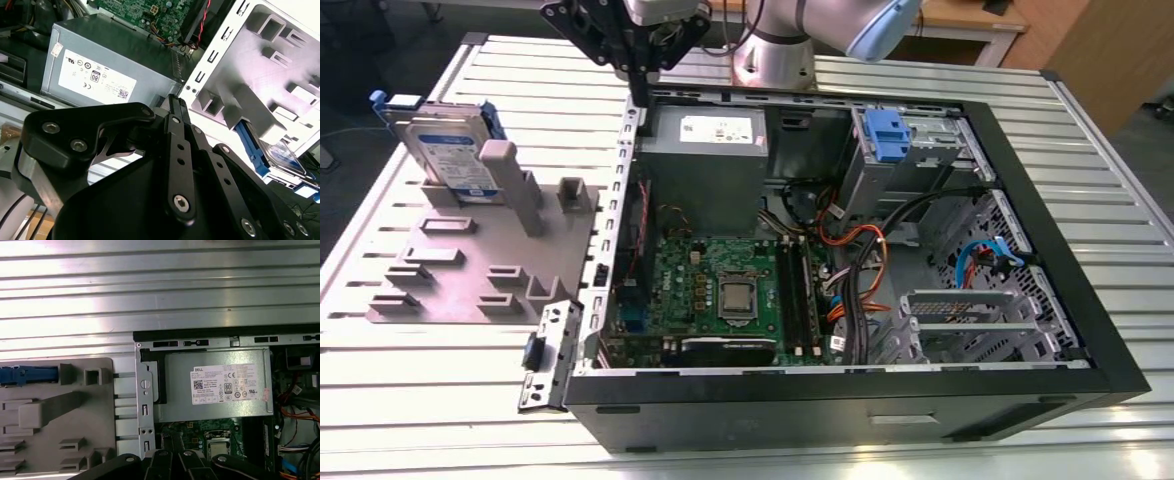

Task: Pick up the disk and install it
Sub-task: 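Reach for the disk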

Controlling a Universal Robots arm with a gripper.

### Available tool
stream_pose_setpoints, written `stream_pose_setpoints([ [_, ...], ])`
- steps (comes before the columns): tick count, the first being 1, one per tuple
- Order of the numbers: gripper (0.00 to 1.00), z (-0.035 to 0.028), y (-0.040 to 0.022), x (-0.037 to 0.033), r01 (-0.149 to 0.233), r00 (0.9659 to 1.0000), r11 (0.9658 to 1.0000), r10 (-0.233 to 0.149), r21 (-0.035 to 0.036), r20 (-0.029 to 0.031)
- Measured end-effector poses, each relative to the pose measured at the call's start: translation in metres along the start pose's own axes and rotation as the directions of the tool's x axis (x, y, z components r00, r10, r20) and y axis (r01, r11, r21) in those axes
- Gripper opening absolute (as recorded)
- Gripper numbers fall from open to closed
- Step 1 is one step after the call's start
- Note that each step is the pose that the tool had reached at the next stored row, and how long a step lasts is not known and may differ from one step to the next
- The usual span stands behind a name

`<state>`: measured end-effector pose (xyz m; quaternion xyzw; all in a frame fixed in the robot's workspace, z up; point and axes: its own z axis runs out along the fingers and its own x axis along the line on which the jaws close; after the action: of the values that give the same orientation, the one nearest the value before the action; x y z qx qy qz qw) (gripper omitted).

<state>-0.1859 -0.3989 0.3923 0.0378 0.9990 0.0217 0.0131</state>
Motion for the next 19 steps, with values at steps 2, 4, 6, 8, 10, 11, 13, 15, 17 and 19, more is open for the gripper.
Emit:
stream_pose_setpoints([
  [2, 0.11, 0.0000, -0.0001, 0.0005, 0.000, 1.0000, 1.0000, 0.000, 0.0001, 0.0000],
  [4, 0.11, 0.0000, -0.0001, 0.0013, 0.000, 1.0000, 1.0000, 0.000, 0.0000, 0.0000],
  [6, 0.11, 0.0000, -0.0001, 0.0019, 0.000, 1.0000, 1.0000, 0.000, 0.0000, 0.0000],
  [8, 0.11, -0.0001, -0.0002, 0.0025, 0.000, 1.0000, 1.0000, 0.000, 0.0000, 0.0000],
  [10, 0.11, 0.0000, -0.0002, 0.0030, 0.000, 1.0000, 1.0000, 0.000, 0.0000, 0.0000],
  [11, 0.11, -0.0001, -0.0002, 0.0030, 0.000, 1.0000, 1.0000, 0.000, 0.0000, 0.0000],
  [13, 0.11, -0.0001, -0.0002, 0.0031, 0.000, 1.0000, 1.0000, 0.000, 0.0000, 0.0000],
  [15, 0.11, 0.0000, -0.0002, 0.0031, 0.000, 1.0000, 1.0000, 0.000, 0.0000, 0.0000],
  [17, 0.11, -0.0001, -0.0003, 0.0035, 0.000, 1.0000, 1.0000, 0.000, 0.0000, 0.0000],
  [19, 0.11, -0.0001, -0.0003, 0.0037, 0.000, 1.0000, 1.0000, 0.000, 0.0000, 0.0000],
])
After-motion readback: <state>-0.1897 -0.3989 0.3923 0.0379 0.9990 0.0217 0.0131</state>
